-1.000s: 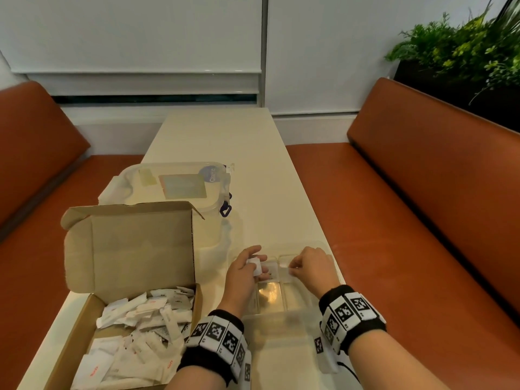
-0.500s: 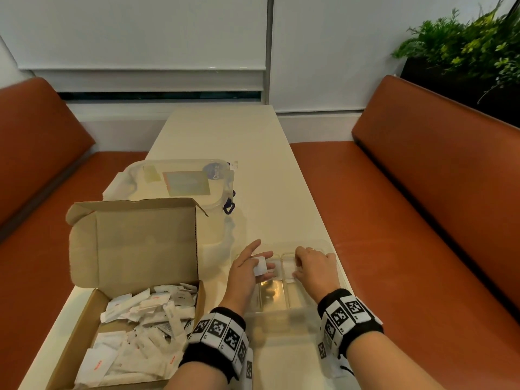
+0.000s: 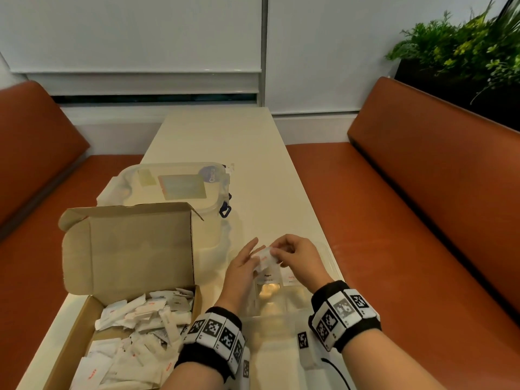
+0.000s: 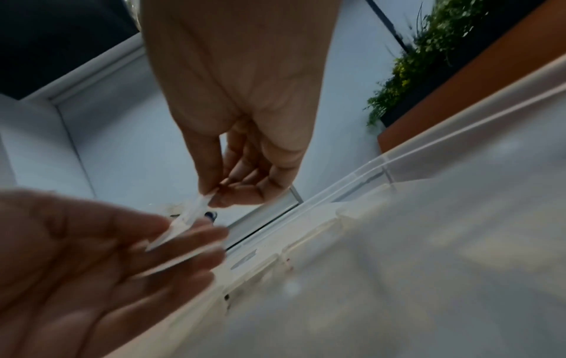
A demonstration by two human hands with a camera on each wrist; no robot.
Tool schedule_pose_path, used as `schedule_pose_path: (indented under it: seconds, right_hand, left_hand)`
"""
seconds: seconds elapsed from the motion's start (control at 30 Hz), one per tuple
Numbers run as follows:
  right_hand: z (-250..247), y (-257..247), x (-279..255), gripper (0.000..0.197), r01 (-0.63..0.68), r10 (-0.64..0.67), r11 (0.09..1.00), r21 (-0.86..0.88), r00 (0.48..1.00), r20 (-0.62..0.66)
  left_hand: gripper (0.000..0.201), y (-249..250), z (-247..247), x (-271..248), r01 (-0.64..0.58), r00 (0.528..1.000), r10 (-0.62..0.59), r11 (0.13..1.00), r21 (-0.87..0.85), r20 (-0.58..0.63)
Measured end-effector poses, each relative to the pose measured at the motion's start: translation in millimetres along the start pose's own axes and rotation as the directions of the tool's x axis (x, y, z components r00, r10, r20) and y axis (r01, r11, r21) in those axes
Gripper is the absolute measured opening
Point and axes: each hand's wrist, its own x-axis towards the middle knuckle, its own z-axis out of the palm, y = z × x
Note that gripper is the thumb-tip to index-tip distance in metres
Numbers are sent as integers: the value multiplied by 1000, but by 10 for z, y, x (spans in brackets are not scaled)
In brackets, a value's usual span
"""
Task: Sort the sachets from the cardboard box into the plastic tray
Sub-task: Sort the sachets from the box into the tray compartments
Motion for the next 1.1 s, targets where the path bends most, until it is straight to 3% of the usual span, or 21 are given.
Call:
schedule_pose_path:
  seconds: [0.1,0.27,0.37,0.5,0.63,0.77,1.0,1.1]
  right_hand:
    - [-64,48,25,8,-4,4,1000,14,999,-50]
    - [-70,88,3,8,16,-13,999,-43,998,61]
    - [-59,102,-20,17,41,-40,999,-4,997,66]
    - [-66,106,-43,14,30,-34,998,61,998,56]
    - [-101,143,-18,16,14,-14,1000,0,1000,-21]
    - [-123,170,-7,11,-2,2,999,-49,1000,-19]
    - [-131,204,-9,9,-11,14,995,-98,999,30]
    - [-130,213,-6,10,-31,28,997,-64,998,-49]
  left_hand:
    - [26,-48,-30,18,-60,996,65,995,78,-68]
    - [24,-81,-57,62,-129,986,145,977,169,-87]
    - [19,-79,-60,91,-125,984,144,978,170,-104]
    - [19,-83,-58,94,-124,982,146,977,174,-120]
    - [15,-80,-42,85,-99,991,107,991,93,-84]
    - [27,-98,-18,63,-87,996,90,991,101,-23]
    - [22,-109,-14,65,-125,987,135,985,119,-82]
    - [20,-107,12,62,-104,990,115,986,130,-79]
